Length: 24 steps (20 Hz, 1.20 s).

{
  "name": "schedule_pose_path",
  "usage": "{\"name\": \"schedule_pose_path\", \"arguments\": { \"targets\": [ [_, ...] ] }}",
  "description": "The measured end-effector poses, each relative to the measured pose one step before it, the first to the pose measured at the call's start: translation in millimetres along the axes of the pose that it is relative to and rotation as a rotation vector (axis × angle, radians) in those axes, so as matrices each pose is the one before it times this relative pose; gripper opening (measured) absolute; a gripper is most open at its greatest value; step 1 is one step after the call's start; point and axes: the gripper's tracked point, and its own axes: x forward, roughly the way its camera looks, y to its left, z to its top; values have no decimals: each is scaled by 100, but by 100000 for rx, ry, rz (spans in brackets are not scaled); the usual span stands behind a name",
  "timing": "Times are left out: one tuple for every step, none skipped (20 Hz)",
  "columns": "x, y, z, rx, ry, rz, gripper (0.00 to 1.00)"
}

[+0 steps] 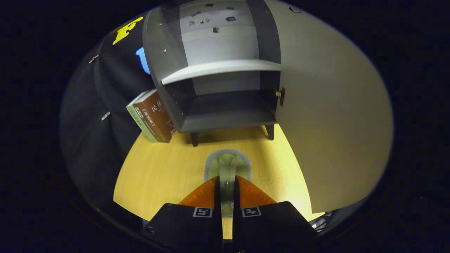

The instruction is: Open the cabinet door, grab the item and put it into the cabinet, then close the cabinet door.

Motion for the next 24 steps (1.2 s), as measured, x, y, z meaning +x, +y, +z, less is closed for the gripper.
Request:
{"name": "schedule_pose_path", "arguments": {
  "targets": [
    [-279, 308, 1829, -124, -1390, 557, 15],
    [-417, 505, 1905, 635, -1644, 1198, 15],
    [-85, 492, 2086, 675, -1807, 1194, 15],
    [248, 261, 2088, 240, -1782, 345, 15],
    [198, 128, 1964, 305, -2191, -245, 15],
    [106, 7, 1831, 200, -1777, -136, 15],
    [263, 173, 1842, 369, -1636, -174, 15],
    [571, 352, 1921, 307, -1993, -119, 15],
    [615, 306, 1662, 316, -1816, -60, 15],
    [743, 408, 1694, 240, -2078, 464, 15],
    [428, 328, 1482, -244, -2550, 312, 15],
    [972, 352, 1759, -341, -2219, 28, 15],
    [835, 172, 1124, -145, -2000, -209, 15],
    [985, 104, 1071, 234, -1268, -521, 15],
    [1010, 189, 1023, 970, -1278, -132, 15],
    [1557, 336, 704, 852, -74, 20, 15],
    [1339, 237, 335, 94, 337, 105, 15],
    [1186, -49, 201, -626, 435, 26, 15],
    [1306, -220, 256, -63, 349, -569, 15],
    [1482, -198, 123, 1280, 198, -567, 15],
    [929, -204, 118, 1904, 314, -427, 16],
    [1446, -151, 42, 1756, 231, 195, 16],
    [836, -242, -53, 769, 357, -796, 16],
    [1066, -246, -20, 762, 106, -328, 16]
  ]
}}
